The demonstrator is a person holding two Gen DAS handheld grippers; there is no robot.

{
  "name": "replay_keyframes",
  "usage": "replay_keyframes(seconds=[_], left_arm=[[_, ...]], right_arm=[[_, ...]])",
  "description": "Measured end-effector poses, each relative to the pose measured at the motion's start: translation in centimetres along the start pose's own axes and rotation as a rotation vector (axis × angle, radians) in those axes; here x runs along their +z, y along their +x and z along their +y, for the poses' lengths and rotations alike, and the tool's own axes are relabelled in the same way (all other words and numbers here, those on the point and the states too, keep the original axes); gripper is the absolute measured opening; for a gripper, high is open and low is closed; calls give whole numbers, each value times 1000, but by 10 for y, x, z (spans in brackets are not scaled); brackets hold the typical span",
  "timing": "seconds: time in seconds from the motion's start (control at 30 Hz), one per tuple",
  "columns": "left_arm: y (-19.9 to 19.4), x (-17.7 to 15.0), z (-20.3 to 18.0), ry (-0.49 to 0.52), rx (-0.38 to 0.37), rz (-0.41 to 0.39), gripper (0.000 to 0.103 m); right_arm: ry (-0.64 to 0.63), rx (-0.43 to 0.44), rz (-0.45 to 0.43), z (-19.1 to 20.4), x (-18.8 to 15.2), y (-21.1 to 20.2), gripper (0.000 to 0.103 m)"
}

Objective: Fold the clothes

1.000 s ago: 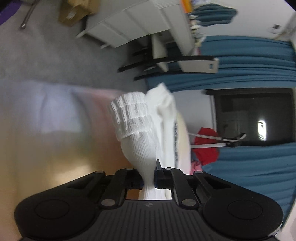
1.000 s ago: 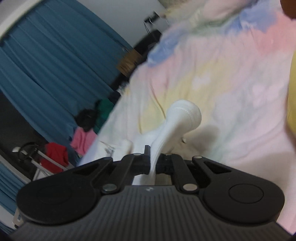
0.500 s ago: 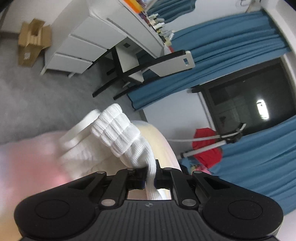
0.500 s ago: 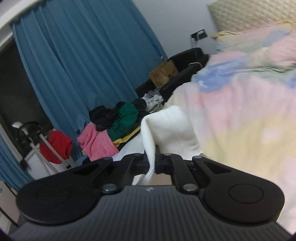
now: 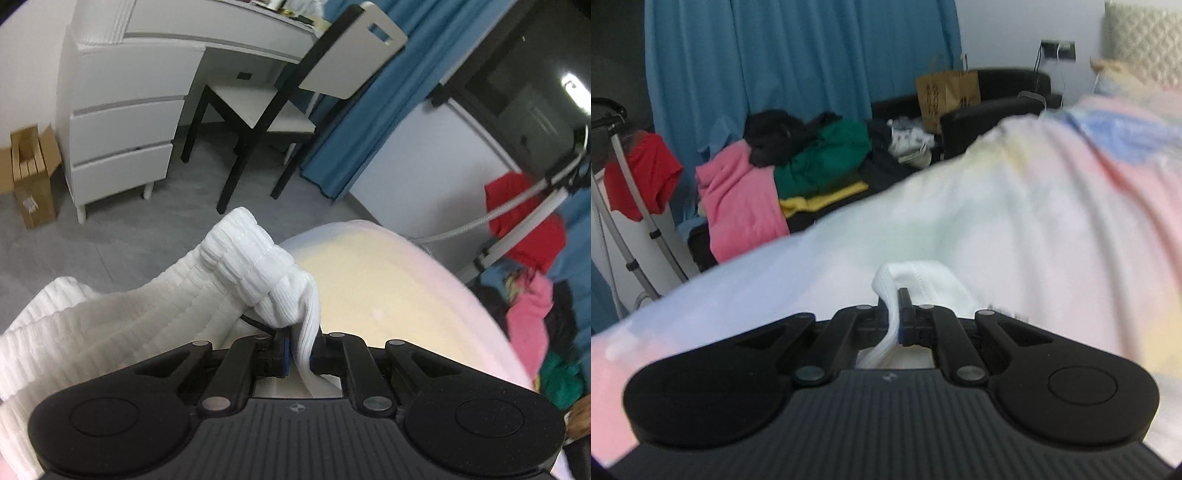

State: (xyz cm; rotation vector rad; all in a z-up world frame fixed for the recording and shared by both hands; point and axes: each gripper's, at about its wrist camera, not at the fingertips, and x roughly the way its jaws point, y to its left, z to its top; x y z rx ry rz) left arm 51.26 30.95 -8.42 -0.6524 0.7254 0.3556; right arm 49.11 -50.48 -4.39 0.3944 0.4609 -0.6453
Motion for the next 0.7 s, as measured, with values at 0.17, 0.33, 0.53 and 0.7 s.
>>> replay_keyframes(seconds=[0.17,0.33,0.53,0.7], left_arm=[[-26,-11,6,32,-22,-13,20],[-84,-34,32,29,-108,-28,49],[-145,-71,75,-41,-210,14,73],[-172,-112,119,-157,-275,105,78]], right_arm=[[75,73,0,-10,0,-9,25],[189,144,-8,-34,-3,-64,41],[279,273,-3,-78,-46,-152,56],[388,328,17,-105,-84,-193,72]])
